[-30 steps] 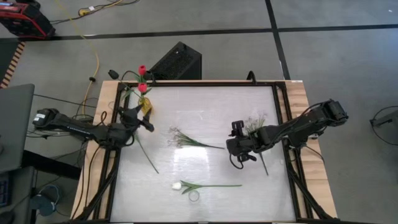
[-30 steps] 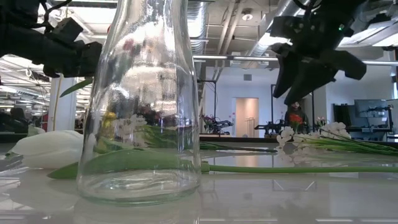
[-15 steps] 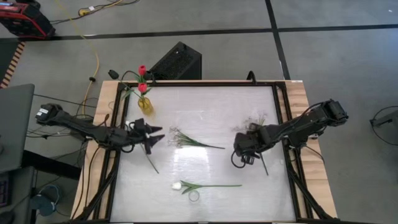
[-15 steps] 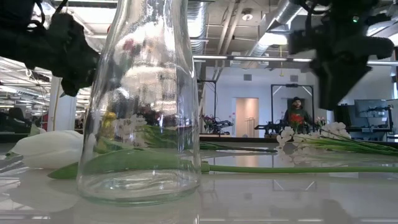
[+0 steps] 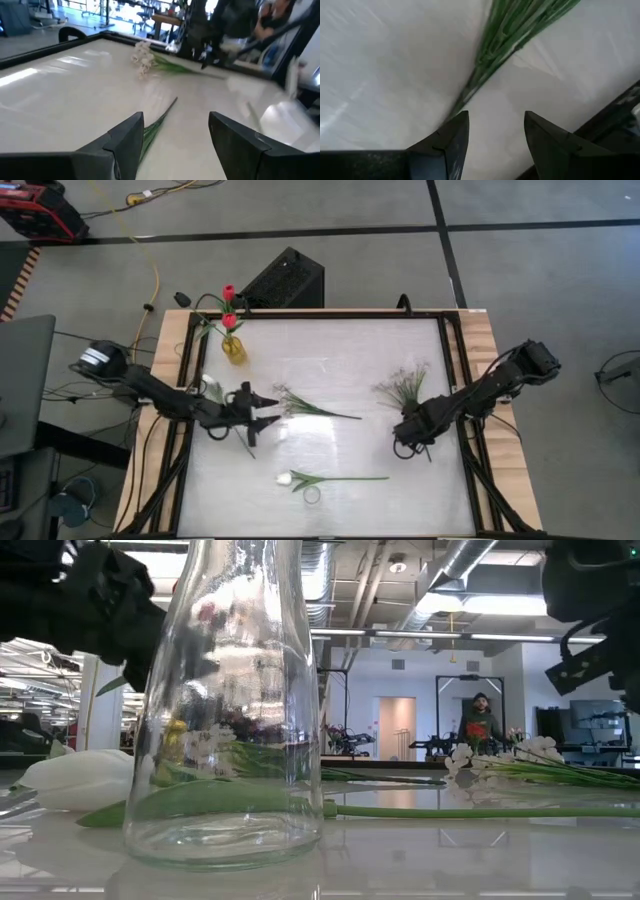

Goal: Sort flowers into vase by color
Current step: Put the right white flowers into the transparent vase

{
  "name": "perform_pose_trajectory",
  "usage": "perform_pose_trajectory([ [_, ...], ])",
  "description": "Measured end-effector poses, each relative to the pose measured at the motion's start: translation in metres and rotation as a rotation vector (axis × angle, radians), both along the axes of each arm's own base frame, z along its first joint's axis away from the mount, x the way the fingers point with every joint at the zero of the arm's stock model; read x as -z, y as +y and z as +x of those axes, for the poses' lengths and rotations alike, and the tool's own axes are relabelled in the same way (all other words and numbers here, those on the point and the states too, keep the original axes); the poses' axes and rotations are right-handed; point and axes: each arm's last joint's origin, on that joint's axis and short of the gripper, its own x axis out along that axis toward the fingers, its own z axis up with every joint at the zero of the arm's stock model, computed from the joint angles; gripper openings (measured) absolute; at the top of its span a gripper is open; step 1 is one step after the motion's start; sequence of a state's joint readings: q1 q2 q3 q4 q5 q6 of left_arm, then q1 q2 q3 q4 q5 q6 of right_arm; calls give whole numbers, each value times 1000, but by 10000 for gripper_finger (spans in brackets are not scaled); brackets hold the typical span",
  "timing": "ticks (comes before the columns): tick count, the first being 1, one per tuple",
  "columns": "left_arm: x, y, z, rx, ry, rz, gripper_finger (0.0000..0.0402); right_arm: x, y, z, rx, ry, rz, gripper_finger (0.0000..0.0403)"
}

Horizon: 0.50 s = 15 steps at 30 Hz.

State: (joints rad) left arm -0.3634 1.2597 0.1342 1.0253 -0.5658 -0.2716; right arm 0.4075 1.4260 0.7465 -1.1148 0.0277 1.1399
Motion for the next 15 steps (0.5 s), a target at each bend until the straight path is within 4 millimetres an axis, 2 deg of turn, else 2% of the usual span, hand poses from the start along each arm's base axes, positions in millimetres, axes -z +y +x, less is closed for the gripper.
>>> perform_pose_trajectory([
  [9,14,-17,60,61,112,157,213,1,1,7,74,-74,6,214],
  [12,16,-19,73,116,125,201,213,6,-1,8,94,-117,-21,214],
  [15,16,-19,79,136,151,212,212,20,-5,2,143,-127,-19,206],
])
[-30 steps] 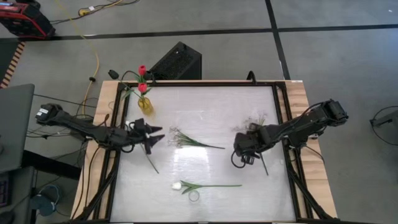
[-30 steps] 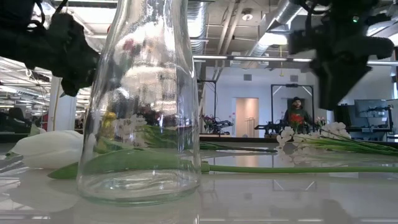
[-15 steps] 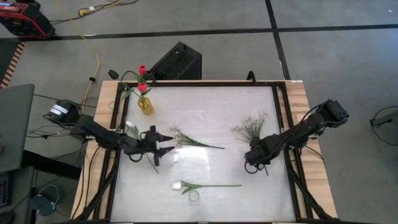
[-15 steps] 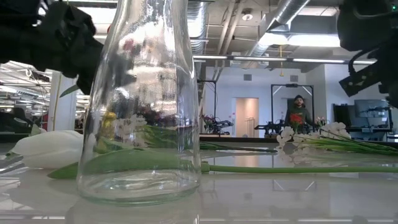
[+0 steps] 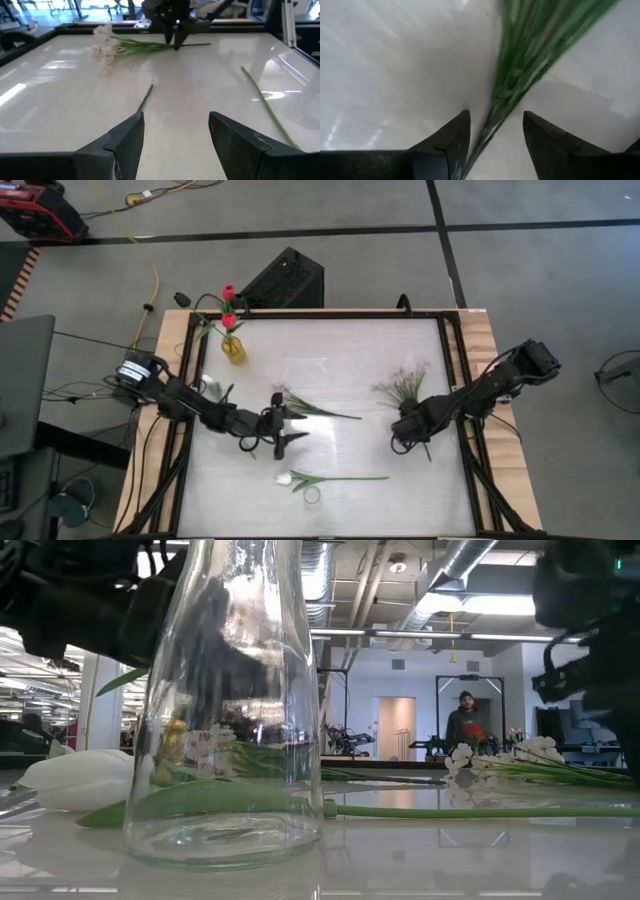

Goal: Sort flowers into vase by color
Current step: Put the right white flowers into the transparent vase

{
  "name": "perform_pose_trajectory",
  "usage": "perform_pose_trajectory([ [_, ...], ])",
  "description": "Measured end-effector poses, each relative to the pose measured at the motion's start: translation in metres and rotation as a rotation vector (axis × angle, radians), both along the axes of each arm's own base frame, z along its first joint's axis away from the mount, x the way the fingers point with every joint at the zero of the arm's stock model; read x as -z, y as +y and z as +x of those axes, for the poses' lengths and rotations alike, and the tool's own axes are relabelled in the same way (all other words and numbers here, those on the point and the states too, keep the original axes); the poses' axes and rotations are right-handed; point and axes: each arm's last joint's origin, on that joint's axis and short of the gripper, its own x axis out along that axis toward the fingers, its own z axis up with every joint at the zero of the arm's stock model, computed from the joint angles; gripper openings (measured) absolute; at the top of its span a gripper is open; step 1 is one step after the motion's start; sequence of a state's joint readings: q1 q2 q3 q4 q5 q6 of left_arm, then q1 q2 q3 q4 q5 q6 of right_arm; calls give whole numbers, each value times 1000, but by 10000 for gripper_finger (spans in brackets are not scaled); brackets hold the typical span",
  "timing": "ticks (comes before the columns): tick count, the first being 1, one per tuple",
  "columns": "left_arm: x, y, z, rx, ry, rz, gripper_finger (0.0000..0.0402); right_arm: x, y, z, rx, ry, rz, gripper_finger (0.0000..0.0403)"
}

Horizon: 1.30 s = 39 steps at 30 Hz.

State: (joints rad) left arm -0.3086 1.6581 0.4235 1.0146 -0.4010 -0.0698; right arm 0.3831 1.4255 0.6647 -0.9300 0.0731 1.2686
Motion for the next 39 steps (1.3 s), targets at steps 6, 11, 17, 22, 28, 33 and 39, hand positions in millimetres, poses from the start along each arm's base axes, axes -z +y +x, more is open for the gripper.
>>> perform_pose_trajectory([
  [6,-1,2,1,-17,15,-30,212,11,-1,-2,-39,-52,26,147],
  [11,-1,2,1,-21,13,-31,212,2,3,9,-136,-77,64,31],
  [17,-1,5,2,-32,14,-39,212,-32,12,43,-283,-297,-69,18],
  [22,1,6,2,-40,30,-35,212,-80,35,74,-474,-604,-270,16],
  [28,3,7,1,-75,50,-24,212,-129,77,97,-771,-1073,-421,16],
  [33,3,8,1,-89,49,-21,212,-153,101,107,-950,-1418,-443,16],
  [39,2,8,1,-89,43,-24,212,-149,113,131,-1055,-1732,-378,16],
])
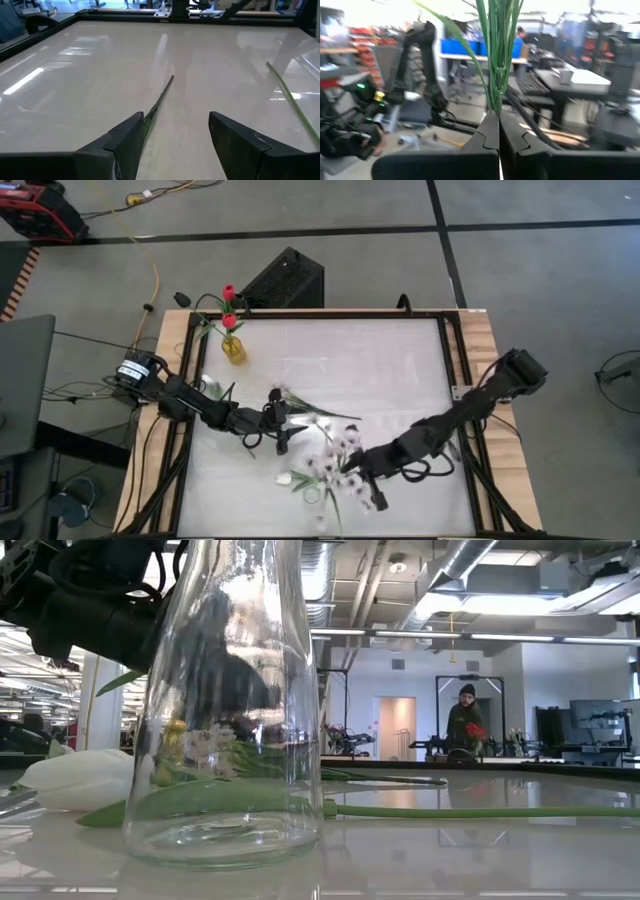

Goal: Sort flowers into vase by color
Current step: Put the right white flowers into the transparent vase

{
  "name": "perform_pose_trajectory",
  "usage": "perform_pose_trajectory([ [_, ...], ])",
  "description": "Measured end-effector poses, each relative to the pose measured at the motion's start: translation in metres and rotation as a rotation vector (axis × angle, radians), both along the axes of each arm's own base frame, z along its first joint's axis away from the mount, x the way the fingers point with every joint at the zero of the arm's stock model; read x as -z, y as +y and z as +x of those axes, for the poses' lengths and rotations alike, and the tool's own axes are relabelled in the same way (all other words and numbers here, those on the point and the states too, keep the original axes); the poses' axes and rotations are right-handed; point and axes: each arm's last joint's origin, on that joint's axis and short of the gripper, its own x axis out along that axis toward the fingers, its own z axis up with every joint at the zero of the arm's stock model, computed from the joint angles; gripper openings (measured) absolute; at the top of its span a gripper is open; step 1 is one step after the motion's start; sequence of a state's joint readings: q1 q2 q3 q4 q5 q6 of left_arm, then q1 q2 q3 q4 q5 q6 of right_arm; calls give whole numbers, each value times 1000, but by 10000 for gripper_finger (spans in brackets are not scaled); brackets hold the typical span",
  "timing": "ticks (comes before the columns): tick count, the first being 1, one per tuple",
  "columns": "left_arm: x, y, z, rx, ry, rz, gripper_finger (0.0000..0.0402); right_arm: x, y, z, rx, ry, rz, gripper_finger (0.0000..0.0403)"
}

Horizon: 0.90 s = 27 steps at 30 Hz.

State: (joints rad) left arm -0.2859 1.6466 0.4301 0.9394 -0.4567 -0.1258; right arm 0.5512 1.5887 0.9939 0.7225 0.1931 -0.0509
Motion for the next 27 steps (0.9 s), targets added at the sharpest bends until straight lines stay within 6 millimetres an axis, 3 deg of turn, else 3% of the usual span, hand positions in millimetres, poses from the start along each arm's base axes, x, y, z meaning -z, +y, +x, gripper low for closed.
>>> perform_pose_trajectory([
  [7,0,0,0,-2,-2,-9,212,34,2,26,-60,-37,72,16],
  [18,1,0,0,3,3,-14,212,68,5,41,-29,19,99,18],
  [27,1,0,0,4,4,-14,212,85,-5,51,2,184,156,112],
])
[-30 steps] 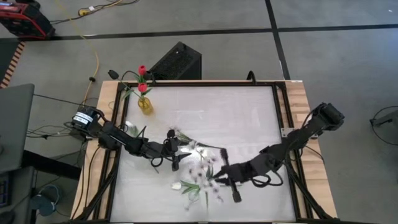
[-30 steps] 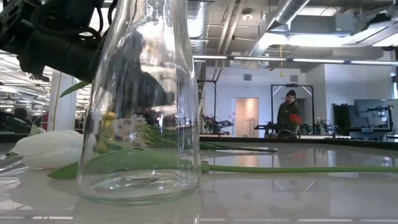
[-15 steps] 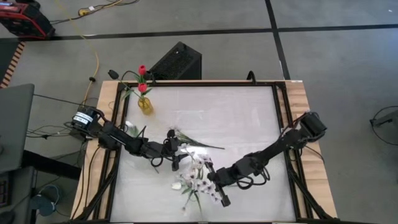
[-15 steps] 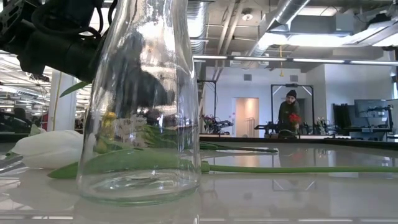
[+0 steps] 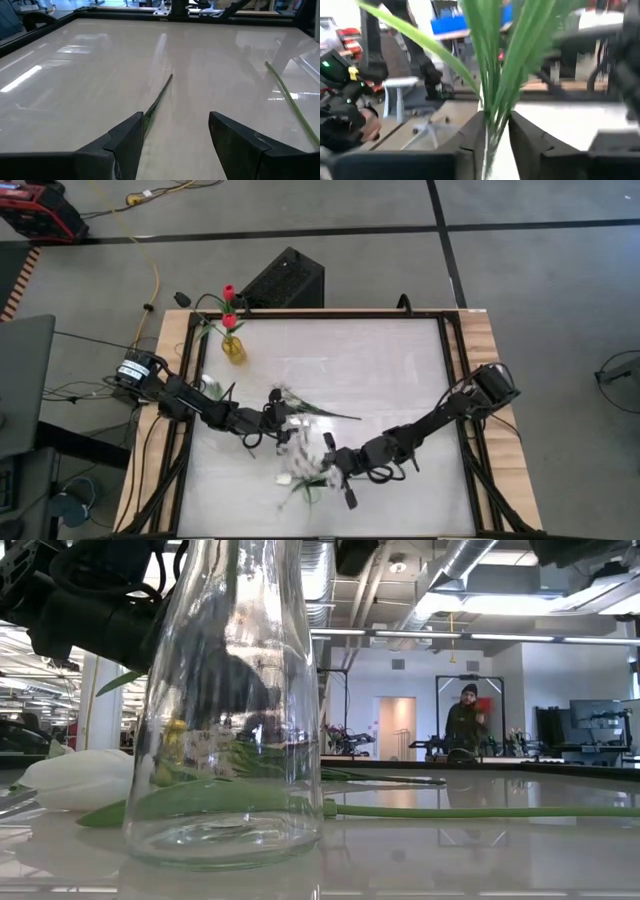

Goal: Sort flowers into vase by color
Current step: Put the right white flowers into the transparent vase, then put the white flowers into the transparent vase

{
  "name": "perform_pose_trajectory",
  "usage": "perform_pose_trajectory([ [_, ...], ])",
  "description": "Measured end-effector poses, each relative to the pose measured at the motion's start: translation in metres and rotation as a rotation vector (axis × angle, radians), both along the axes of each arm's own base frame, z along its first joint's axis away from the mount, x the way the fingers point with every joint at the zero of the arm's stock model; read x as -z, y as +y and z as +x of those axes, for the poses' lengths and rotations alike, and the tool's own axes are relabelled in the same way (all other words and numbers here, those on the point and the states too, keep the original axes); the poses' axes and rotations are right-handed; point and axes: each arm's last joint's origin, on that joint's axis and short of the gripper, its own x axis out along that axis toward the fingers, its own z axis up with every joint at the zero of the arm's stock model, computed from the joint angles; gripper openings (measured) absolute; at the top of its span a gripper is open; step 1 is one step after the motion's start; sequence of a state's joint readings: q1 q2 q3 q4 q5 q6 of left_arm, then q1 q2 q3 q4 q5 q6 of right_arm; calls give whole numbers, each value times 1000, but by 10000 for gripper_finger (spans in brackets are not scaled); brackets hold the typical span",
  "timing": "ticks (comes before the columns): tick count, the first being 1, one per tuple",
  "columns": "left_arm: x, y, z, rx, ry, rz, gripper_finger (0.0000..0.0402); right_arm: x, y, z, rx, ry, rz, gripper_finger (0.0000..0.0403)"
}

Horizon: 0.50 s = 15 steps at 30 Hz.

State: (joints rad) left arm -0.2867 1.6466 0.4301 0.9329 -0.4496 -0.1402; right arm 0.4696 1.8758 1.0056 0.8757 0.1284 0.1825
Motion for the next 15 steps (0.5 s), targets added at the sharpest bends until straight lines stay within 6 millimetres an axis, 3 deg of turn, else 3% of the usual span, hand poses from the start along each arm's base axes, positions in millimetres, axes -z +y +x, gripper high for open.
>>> perform_pose_trajectory([
  [5,0,0,0,14,4,-3,212,-8,-7,-1,-72,259,-30,181],
  [9,0,-1,0,23,5,-5,212,-18,-12,-15,-157,515,-115,228],
  [15,0,-1,0,24,6,-5,212,-43,-24,-39,-145,711,-182,248],
])
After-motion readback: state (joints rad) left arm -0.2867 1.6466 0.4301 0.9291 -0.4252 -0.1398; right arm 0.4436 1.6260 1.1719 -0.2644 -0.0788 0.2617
